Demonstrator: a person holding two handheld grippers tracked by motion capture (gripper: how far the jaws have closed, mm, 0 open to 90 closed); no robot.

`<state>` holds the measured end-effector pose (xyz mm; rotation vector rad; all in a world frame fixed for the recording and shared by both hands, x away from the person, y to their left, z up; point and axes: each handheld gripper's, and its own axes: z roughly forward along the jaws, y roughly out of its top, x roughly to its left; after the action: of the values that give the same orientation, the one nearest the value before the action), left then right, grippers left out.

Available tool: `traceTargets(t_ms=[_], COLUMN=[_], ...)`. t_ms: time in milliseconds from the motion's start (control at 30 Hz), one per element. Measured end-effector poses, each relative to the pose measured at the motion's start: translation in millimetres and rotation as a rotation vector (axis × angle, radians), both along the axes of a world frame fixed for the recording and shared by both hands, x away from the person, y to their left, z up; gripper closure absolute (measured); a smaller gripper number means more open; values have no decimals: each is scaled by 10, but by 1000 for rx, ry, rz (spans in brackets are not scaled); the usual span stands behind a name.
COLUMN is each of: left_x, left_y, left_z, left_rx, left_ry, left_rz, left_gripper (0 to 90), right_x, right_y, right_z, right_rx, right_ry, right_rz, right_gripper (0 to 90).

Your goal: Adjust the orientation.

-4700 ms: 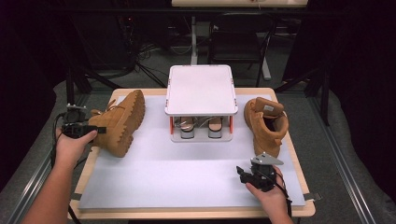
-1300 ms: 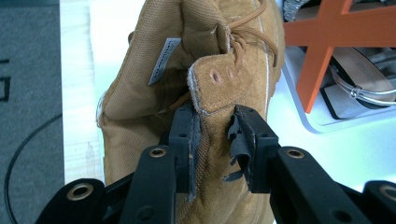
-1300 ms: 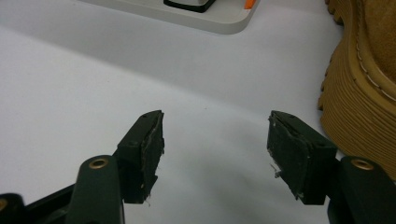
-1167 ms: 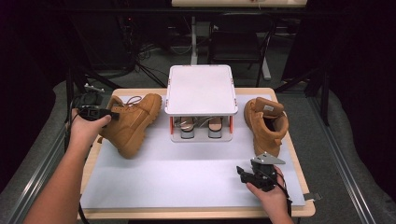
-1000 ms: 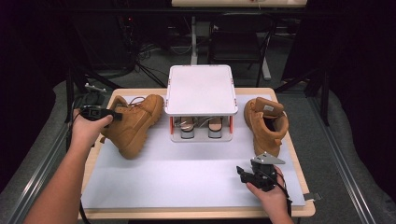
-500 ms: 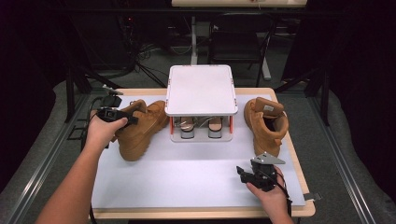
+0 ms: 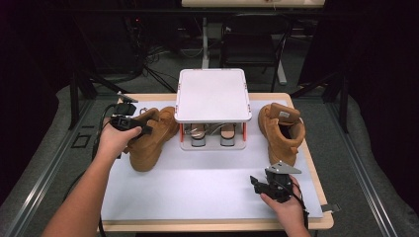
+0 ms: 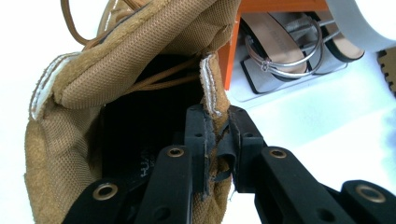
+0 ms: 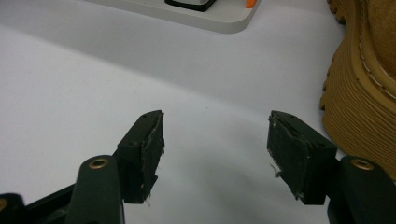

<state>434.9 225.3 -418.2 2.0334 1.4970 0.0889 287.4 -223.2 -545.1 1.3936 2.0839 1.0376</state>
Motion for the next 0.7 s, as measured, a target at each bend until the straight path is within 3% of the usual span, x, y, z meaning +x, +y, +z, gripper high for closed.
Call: traceTargets(t_ms=[267,367,700], left_x=[27,34,1], left_y=[-82,-100,-44], left_z=[44,45,270], left_rx=[54,48,80], left_ry=[31,49,11], left_rz=[-17,-23,-5], left_gripper=[752,716,660], right_x=[-1,2,1], right_y=[-8,-14,-16], right_z=[5,3,2], right_rx=[-3,-3,3], right_ry=[1,5,-1], right_rz=[-2,0,-7], right_gripper=[361,361,361])
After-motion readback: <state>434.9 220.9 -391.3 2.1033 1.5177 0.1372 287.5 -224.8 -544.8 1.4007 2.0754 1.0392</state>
